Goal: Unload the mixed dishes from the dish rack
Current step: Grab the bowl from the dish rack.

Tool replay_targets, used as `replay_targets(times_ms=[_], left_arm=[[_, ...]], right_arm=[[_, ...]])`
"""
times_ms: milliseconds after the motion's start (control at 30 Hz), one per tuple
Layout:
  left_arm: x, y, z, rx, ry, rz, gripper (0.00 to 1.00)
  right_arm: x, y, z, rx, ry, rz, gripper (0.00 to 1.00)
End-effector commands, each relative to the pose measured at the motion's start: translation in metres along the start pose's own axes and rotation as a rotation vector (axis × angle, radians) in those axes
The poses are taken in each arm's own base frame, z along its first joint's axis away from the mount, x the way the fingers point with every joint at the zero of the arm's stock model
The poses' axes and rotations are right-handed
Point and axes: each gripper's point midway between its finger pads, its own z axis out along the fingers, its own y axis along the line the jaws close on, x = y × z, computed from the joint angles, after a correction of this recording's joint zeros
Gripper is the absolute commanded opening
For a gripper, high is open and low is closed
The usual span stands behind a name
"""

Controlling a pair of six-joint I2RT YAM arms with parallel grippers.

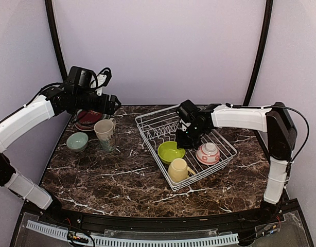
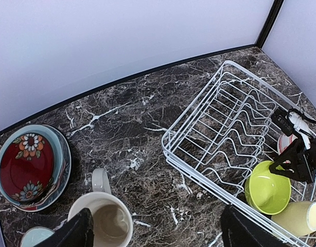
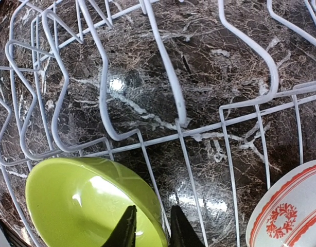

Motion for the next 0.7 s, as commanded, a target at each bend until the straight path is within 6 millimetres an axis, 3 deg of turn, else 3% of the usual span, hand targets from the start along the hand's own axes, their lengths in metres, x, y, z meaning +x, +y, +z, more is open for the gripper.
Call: replay_targets(times_ms=[0, 167, 367, 667], left_arm=[[-0.003, 0.000, -0.004, 0.009, 0.004, -0.007, 0.84], [-0.004, -0.003, -0.004, 0.025, 0.002, -0.009, 0.85], [-0.002, -0.003, -0.001, 0.027, 0.013, -0.010, 0.85], [0.001, -0.005, 0.005, 0.034, 0.028, -0.016, 0.88]], right_arm=[[-0.002, 0.002, 0.006, -0.025, -0.020, -0.016, 0.17], [0.000, -0.003, 0.000, -0.012, -0.027, -0.020, 0.00], [-0.017, -0.011, -0.026, 0.043, -0.123, -0.034, 0.00], [-0.040, -0.029, -0.083, 0.126, -0.305, -0.048, 0.00]])
